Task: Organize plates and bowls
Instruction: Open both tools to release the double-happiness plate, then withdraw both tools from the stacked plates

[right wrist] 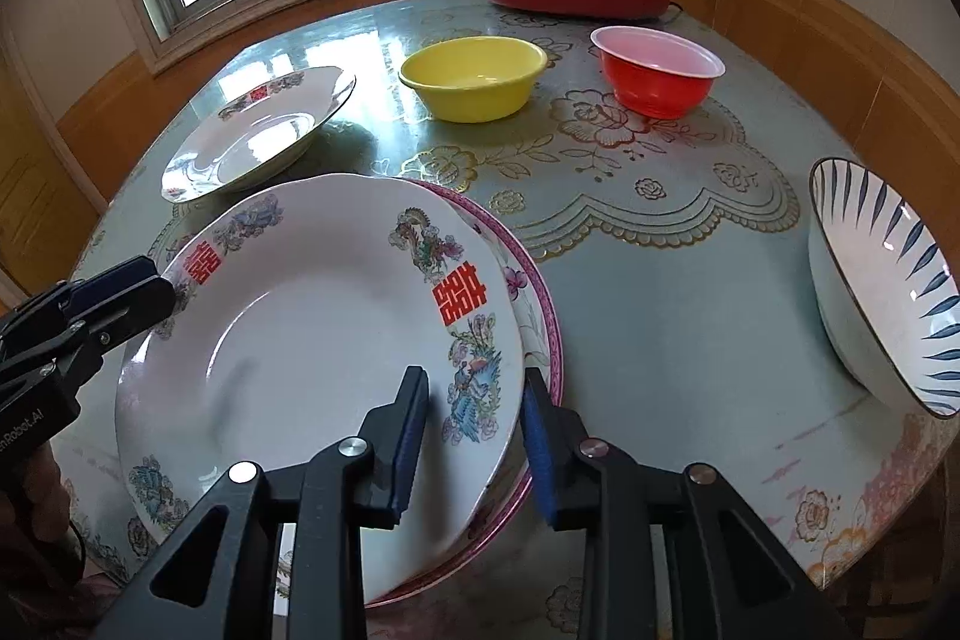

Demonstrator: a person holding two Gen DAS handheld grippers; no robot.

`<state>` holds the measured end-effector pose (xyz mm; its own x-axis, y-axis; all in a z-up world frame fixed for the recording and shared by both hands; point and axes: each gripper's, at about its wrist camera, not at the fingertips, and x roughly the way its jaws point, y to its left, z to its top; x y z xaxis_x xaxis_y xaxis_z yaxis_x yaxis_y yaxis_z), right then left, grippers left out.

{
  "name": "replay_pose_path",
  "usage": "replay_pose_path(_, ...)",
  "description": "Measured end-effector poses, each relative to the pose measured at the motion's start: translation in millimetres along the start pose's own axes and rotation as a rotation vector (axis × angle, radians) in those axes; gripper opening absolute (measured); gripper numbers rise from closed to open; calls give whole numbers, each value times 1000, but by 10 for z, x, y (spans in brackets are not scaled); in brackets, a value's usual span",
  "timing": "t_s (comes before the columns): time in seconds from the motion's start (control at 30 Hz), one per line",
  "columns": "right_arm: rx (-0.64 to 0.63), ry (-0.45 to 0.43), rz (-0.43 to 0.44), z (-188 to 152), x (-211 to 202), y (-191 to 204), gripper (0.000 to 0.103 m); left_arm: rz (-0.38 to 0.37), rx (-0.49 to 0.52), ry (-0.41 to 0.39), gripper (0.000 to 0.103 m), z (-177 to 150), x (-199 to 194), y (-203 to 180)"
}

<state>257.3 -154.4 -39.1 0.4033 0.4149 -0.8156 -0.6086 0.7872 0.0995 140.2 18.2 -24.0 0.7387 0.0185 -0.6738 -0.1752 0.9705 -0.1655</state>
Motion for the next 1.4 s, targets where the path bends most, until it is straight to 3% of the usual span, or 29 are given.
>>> replay_pose_path(0.23, 13, -26, -111, 27, -106, -7, 30, 49, -47, -12, 44, -33, -56, 171)
replay_pose_path(0.33, 14, -48, -132, 45, -170, 2, 30, 106, -58, -9, 44, -59, -67, 256)
replay_pose_path(0.6, -42, -96, -69, 161, -249, 278, 30, 188, -122, 15, 45, -176, -80, 490)
replay_pose_path(0.77, -66, -102, -38, 273, -208, 429, 30, 184, -141, 38, 45, -216, -42, 524)
replay_pose_path(1.0, -94, -105, 7, 381, -139, 586, 31, 181, -93, 46, 45, -218, 16, 395)
replay_pose_path(1.2, -28, -72, 131, 508, -42, 532, 31, 186, -122, 55, 50, -180, 33, 488)
replay_pose_path(1.4, -30, -55, 164, 581, 34, 582, 31, 196, -139, 48, 52, -110, -30, 597)
